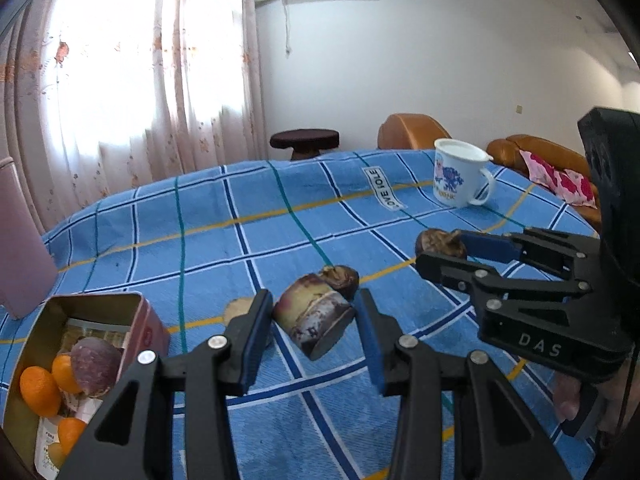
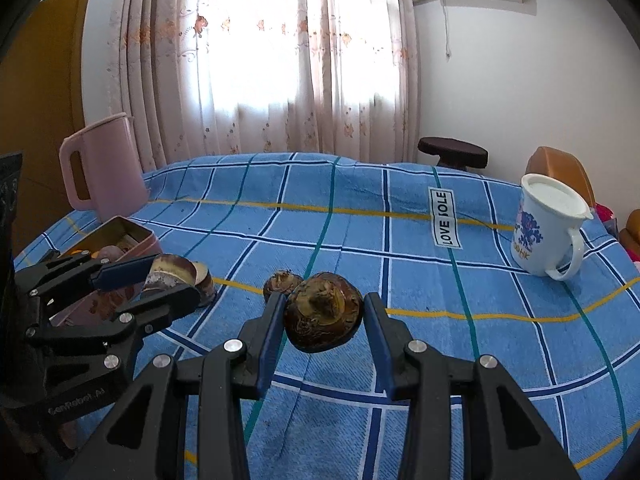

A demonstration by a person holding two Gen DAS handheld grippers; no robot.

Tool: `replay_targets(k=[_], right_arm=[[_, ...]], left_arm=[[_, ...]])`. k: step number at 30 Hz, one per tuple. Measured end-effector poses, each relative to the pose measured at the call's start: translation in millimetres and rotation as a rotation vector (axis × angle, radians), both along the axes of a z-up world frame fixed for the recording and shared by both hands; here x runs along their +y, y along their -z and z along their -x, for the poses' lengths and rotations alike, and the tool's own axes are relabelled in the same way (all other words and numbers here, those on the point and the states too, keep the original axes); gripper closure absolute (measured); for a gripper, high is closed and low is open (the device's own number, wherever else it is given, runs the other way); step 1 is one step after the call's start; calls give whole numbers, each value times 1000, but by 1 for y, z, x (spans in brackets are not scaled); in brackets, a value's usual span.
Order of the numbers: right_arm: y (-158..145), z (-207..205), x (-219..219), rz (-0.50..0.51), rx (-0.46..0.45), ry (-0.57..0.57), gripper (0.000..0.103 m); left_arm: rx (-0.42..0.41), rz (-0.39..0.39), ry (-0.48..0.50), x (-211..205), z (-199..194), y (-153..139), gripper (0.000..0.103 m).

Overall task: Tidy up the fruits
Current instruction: 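Carry the small can and the brown fruit over the tin box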

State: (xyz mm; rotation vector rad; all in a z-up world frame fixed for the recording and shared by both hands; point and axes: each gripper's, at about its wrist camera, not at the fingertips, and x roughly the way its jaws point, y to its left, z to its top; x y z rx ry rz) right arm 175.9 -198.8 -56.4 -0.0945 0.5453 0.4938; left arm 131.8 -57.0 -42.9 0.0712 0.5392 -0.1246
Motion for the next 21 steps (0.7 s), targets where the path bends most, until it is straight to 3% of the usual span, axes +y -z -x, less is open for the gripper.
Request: replay_targets(k=[21], right_arm=[[-9,20,-5,-33,-116,-11,61]], left_arm=[[-111,10,-50,6,19,-6,59]])
